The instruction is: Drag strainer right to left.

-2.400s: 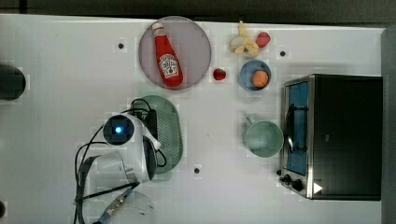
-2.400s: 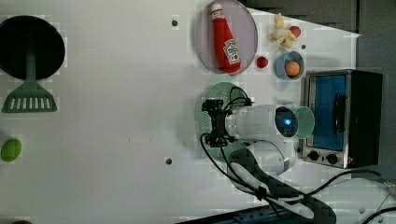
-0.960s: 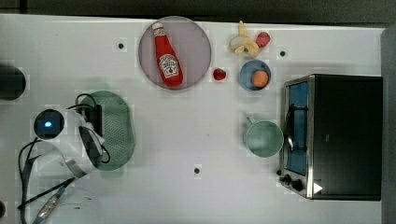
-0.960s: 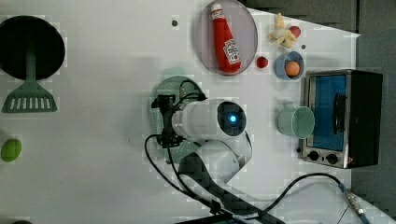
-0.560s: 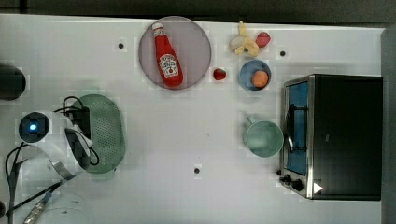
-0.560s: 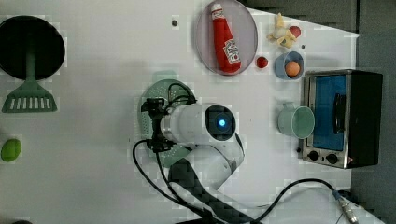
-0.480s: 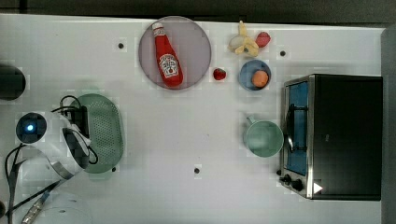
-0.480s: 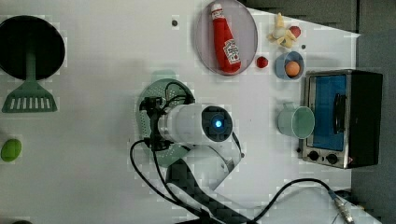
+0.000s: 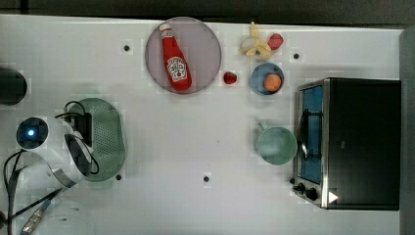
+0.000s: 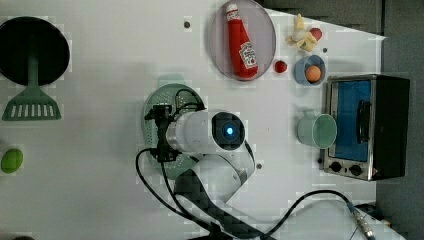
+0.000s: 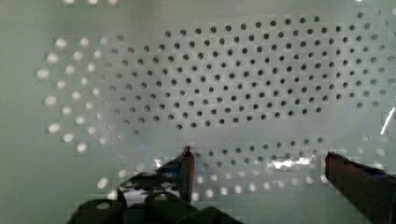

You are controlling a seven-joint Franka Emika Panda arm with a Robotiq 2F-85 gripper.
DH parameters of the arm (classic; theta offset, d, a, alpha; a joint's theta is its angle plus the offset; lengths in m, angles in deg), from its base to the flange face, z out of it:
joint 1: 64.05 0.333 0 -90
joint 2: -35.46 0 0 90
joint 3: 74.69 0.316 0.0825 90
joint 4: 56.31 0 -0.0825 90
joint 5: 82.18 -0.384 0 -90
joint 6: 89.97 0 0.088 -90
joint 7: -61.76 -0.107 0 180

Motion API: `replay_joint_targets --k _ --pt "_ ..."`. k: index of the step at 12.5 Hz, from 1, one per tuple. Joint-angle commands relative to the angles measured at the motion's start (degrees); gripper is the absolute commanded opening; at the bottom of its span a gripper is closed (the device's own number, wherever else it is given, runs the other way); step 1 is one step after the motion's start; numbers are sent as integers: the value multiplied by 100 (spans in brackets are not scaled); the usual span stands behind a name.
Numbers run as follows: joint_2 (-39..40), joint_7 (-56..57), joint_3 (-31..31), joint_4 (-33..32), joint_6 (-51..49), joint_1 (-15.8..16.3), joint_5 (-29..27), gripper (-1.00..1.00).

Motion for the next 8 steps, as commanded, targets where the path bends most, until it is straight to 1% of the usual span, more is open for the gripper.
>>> replay_joint_targets --k 1,3,4,5,8 --pt "-26 -476 3 212 42 126 45 100" --pt "-220 -102 -90 192 -184 125 167 100" --pt "-424 242 -179 172 -495 121 184 100" --pt "-678 652 -283 161 -918 120 189 100" --pt "-1633 2286 -699 142 -1727 106 198 100"
